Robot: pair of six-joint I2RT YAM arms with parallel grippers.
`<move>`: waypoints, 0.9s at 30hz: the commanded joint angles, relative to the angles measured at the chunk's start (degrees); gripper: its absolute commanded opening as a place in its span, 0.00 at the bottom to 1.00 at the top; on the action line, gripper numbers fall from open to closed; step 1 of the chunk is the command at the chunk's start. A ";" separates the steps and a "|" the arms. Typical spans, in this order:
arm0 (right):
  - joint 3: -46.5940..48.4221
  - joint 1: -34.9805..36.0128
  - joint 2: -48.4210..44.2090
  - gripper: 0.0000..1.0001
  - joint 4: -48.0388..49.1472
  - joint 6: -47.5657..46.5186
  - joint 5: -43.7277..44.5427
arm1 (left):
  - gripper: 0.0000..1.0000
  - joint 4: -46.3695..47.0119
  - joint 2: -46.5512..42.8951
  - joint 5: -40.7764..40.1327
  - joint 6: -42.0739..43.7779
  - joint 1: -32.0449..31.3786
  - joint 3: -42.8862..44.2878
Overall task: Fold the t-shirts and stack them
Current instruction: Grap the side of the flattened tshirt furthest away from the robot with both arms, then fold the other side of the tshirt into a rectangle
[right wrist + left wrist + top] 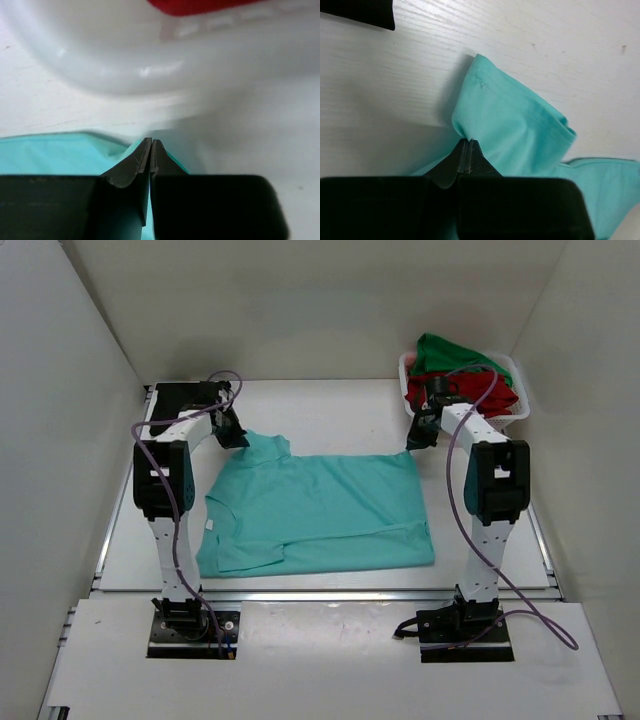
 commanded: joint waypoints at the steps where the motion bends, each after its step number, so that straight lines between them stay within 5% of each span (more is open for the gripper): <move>1: -2.96 -0.69 -8.03 0.00 3.65 -1.01 0.07 | 0.00 0.38 -8.97 1.11 -0.43 0.70 -0.80; 13: -18.43 -1.92 -21.48 0.00 5.76 -1.44 -2.12 | 0.00 0.38 -20.30 1.02 -0.25 1.67 -14.76; 27: -40.94 -3.94 -41.00 0.00 5.33 -1.71 -2.13 | 0.00 -2.70 -44.82 -0.38 0.36 2.37 -37.54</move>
